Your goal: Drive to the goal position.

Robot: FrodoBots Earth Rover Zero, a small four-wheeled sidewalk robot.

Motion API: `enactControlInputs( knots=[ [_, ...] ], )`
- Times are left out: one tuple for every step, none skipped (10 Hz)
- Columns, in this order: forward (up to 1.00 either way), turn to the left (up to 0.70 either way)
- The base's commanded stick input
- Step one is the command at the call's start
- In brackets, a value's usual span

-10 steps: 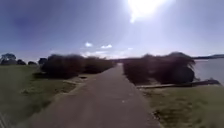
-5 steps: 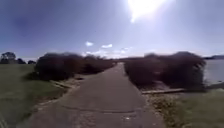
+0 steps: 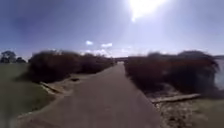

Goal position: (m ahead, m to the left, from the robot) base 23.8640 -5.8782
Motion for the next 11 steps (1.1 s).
enactControlInputs(
  knots=[
    [0.85,0.0],
    [0.85,0.0],
    [0.85,0.0],
    [0.85,0.0],
    [0.85,0.0],
    [0.85,0.0],
    [0.85,0.0],
    [0.85,0.0],
    [0.85,0.0],
    [0.85,0.0],
    [0.85,0.0]
  ],
)
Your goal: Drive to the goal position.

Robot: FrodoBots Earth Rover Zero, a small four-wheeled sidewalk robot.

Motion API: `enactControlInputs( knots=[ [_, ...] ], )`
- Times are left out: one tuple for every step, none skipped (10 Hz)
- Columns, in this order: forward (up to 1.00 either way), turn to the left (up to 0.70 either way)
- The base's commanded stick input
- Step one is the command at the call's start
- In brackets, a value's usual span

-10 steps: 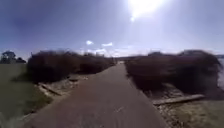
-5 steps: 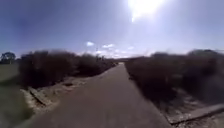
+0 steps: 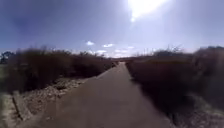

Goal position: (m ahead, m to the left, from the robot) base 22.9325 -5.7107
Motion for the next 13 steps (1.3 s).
enactControlInputs(
  knots=[
    [0.85,0.0],
    [0.85,-0.19],
    [0.85,0.0],
    [0.85,0.0],
    [0.85,0.0],
    [0.85,0.0],
    [0.85,0.0],
    [0.85,0.0],
    [0.85,0.0],
    [0.85,0.0],
    [0.85,0.0],
    [0.85,0.0],
    [0.85,0.0]
  ],
)
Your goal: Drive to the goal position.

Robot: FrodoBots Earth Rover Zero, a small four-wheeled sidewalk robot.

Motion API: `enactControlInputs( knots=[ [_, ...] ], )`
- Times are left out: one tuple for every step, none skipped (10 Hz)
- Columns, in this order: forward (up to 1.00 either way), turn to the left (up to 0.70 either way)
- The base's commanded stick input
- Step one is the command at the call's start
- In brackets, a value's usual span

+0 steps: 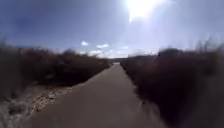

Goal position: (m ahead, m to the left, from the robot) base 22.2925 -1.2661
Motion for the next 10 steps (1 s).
enactControlInputs(
  knots=[
    [0.85,0.0],
    [0.85,0.0],
    [0.85,0.0],
    [0.85,0.0],
    [0.85,-0.04],
    [0.85,-0.24],
    [0.85,-0.11],
    [0.85,0.0],
    [0.85,0.0],
    [0.85,0.0]
  ],
)
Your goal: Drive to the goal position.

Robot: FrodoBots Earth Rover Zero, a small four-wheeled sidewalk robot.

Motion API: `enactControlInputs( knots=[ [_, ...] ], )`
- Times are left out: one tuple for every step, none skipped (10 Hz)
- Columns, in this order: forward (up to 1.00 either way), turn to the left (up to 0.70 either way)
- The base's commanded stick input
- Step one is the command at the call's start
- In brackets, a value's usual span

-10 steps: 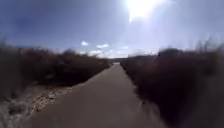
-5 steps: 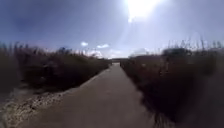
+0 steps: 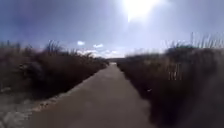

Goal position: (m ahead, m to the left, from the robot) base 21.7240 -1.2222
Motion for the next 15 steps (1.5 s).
enactControlInputs(
  knots=[
    [0.85,0.0],
    [0.85,0.0],
    [0.85,0.0],
    [0.85,0.0],
    [0.85,0.0],
    [0.85,0.0],
    [0.85,0.0],
    [0.85,0.0],
    [0.85,0.0],
    [0.85,0.0],
    [0.85,0.0],
    [0.85,0.0],
    [0.85,0.0],
    [0.85,0.0],
    [0.85,0.0]
  ],
)
